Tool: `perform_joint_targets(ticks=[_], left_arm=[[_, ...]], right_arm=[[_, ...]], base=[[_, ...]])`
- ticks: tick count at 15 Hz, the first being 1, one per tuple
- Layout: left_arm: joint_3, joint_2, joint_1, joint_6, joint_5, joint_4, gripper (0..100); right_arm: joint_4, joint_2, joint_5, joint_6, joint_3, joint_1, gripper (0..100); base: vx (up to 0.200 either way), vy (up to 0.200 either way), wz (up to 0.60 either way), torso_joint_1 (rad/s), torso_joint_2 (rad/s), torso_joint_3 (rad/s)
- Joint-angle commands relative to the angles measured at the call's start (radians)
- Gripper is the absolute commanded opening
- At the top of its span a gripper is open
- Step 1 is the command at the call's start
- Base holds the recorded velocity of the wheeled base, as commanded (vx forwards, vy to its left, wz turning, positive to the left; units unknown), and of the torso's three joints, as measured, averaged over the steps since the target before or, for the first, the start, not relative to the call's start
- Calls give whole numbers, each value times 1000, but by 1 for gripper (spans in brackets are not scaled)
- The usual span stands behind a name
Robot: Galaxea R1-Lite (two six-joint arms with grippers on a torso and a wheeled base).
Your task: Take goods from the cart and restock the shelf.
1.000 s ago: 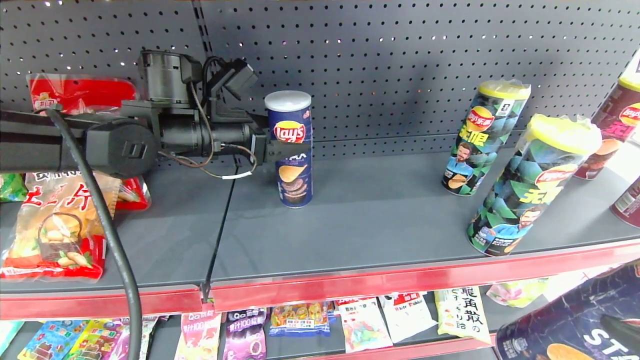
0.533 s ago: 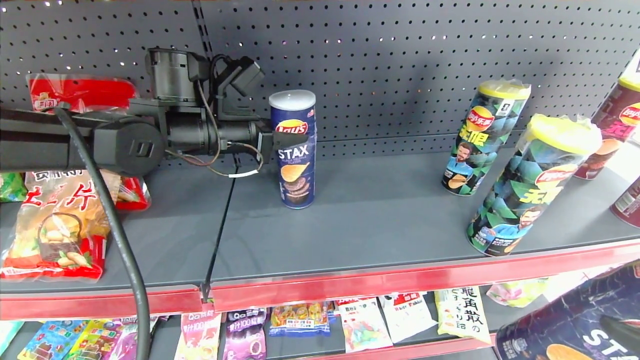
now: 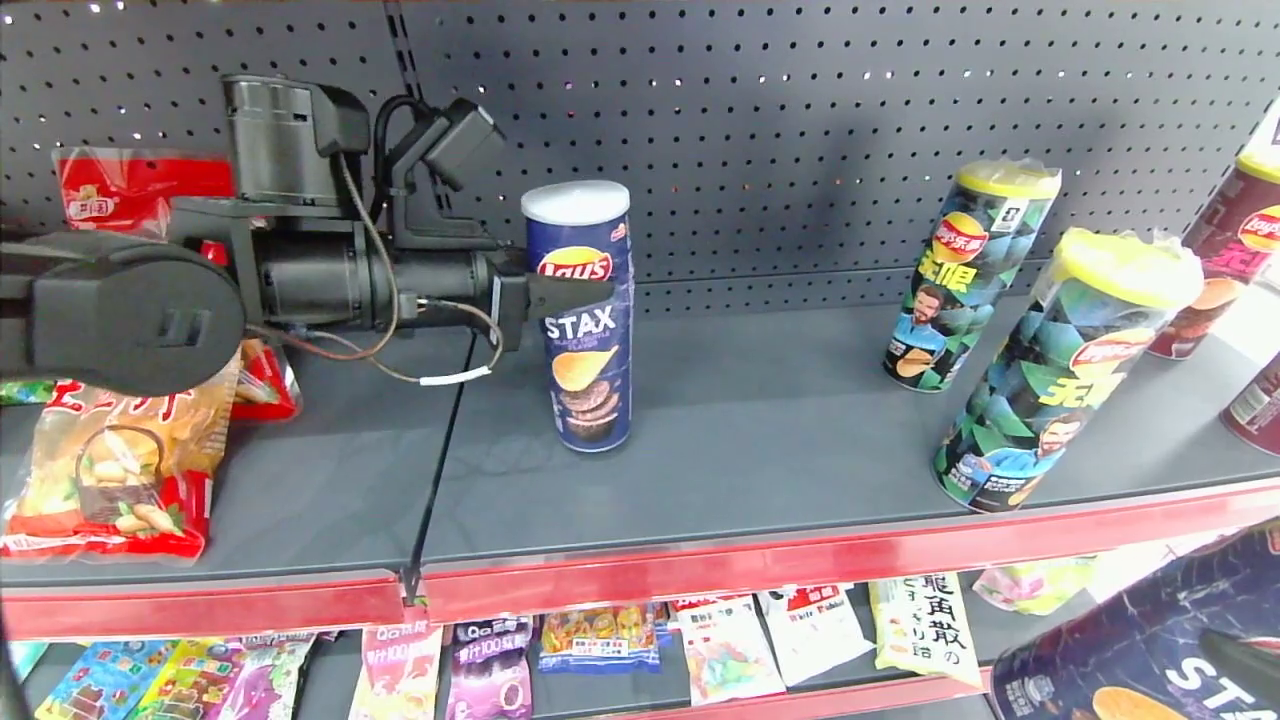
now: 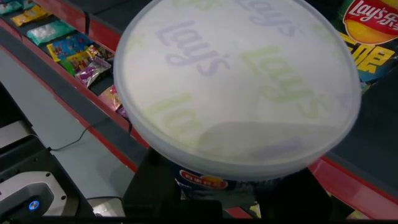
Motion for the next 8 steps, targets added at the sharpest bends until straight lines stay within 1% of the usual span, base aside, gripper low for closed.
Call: perform_joint_targets(ticks=[1, 4, 5, 6, 7, 8], left_arm=[[140, -128, -18, 0, 19, -1, 0], [230, -185, -38, 0, 38, -6, 0], [258, -190, -43, 0, 58, -46, 0], [286, -190, -46, -4, 84, -97, 0], [315, -191, -46, -11, 98, -135, 0], [339, -199, -49, -26, 101, -158, 0]], right_arm=[[-1, 6, 2, -1, 0, 1, 0], [-1, 9, 2, -1, 0, 1, 0], [-1, 9, 2, -1, 0, 1, 0], [-1, 9, 2, -1, 0, 1, 0], [-1, 9, 2, -1, 0, 1, 0], [-1, 9, 2, -1, -2, 1, 0]], base=[[0, 0, 0, 0, 0, 0], [0, 0, 0, 0, 0, 0], [0, 0, 0, 0, 0, 0], [0, 0, 0, 0, 0, 0], [0, 0, 0, 0, 0, 0], [0, 0, 0, 0, 0, 0]])
